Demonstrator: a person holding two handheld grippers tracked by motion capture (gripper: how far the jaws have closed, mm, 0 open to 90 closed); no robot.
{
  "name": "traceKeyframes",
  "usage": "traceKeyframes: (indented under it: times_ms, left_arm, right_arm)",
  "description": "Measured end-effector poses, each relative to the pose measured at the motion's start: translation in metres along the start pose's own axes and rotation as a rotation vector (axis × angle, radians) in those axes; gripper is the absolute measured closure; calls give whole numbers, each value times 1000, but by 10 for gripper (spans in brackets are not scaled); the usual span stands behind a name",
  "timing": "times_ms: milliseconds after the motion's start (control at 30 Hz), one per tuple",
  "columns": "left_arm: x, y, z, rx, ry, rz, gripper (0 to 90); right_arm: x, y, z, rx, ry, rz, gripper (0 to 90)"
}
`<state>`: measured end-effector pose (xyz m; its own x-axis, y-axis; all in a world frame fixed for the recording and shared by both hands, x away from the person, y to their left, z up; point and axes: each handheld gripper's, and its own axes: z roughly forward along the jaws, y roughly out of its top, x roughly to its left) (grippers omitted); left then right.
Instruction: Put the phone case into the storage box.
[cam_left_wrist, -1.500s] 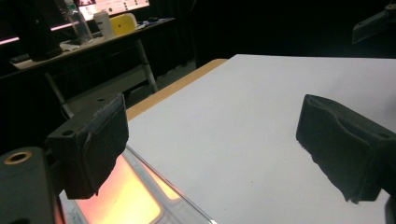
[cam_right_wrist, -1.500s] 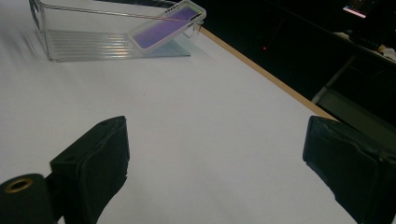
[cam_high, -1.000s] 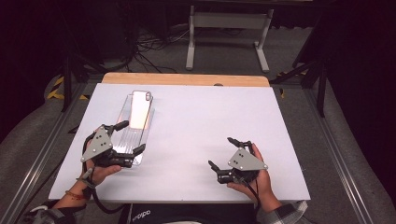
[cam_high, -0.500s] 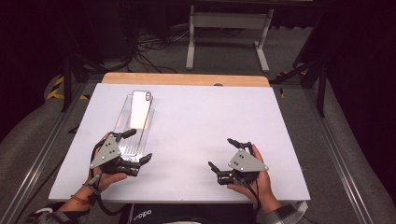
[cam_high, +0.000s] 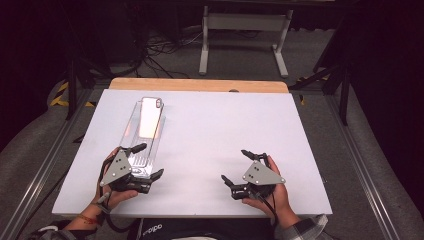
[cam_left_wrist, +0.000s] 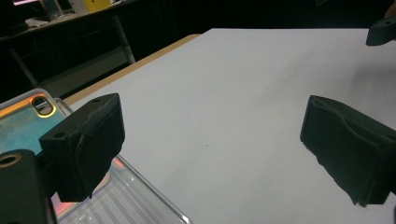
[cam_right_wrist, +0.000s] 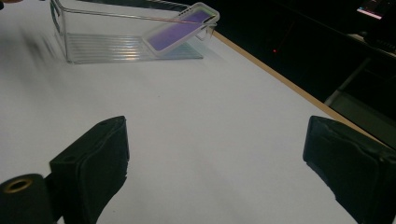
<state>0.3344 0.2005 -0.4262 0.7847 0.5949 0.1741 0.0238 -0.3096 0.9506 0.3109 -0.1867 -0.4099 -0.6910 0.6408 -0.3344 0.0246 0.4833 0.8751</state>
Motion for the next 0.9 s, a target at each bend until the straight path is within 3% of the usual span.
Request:
traceKeyframes:
  times_ms: [67, 300, 467, 900]
  left_arm:
    - [-2, -2, 0, 3, 4, -19, 69]
    - [-9, -7, 2, 39, -19, -9, 64]
    - [-7, -10, 3, 47, -15, -30, 60]
    - [-10, -9, 3, 60, -35, -6, 62]
  right_arm:
    - [0, -1, 0, 5, 1, -5, 77]
    - [-3, -3, -4, 2, -17, 5, 77]
    - [-5, -3, -4, 4, -25, 4, 77]
    - [-1, -2, -4, 25, -58, -16, 87]
